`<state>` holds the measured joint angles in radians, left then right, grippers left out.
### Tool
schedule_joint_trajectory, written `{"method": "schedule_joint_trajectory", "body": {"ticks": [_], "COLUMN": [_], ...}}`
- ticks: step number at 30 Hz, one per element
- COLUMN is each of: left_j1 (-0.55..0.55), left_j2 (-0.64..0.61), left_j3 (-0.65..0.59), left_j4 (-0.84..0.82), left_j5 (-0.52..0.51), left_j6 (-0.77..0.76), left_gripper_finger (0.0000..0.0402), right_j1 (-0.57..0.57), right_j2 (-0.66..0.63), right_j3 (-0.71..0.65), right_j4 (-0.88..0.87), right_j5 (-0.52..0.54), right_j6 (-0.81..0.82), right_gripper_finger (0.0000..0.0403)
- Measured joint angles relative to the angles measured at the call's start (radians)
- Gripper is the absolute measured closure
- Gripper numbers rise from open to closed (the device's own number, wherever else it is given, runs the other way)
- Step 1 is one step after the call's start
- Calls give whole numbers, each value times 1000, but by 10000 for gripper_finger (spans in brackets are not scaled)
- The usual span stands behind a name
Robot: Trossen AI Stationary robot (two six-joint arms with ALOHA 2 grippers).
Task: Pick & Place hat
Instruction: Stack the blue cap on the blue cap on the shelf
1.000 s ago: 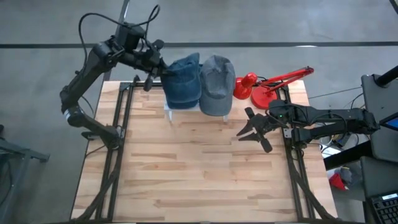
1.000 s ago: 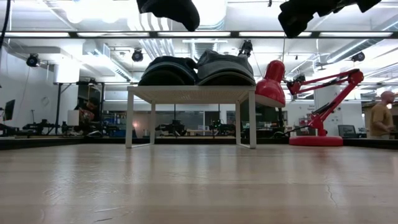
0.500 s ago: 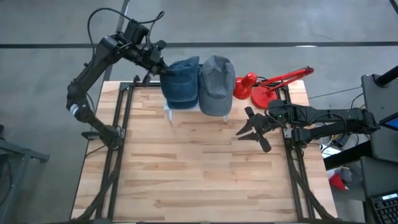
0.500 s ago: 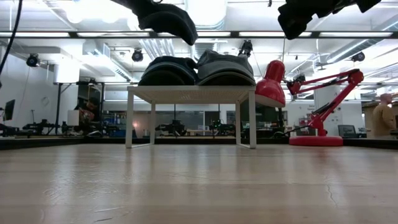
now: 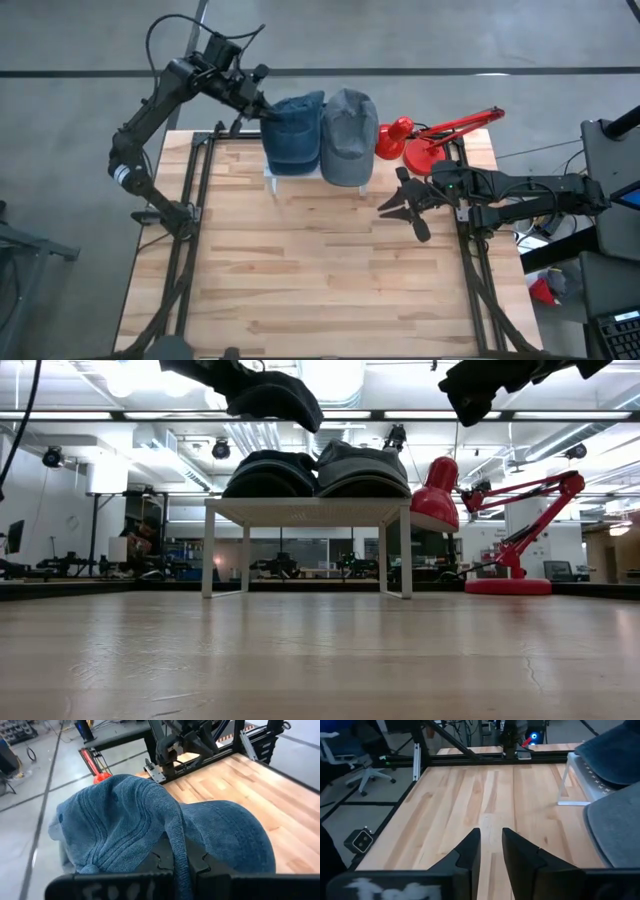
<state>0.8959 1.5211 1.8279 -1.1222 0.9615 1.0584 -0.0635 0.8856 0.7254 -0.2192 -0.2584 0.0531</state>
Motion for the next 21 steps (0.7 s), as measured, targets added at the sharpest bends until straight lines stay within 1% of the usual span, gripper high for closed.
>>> {"method": "schedule_joint_trajectory", "body": {"ticks": [5, 12, 17, 21], "left_j1": [1, 6, 9, 12], "left_j2": [5, 6, 6, 6], "left_j3": [-34, -143, -197, -216], "left_j4": [46, 102, 133, 146], "left_j5": [-14, -42, -47, -60], "left_j6": [7, 16, 15, -2], "left_gripper_finger": [401, 401, 399, 394], "right_j1": [0, 0, 0, 0], "right_j2": [0, 0, 0, 1], "right_j3": [0, 0, 0, 0], "right_j4": [0, 1, 1, 1], "right_j5": [3, 3, 4, 8], "right_j6": [1, 26, 26, 23], "right_gripper_finger": [318, 309, 314, 324]}}
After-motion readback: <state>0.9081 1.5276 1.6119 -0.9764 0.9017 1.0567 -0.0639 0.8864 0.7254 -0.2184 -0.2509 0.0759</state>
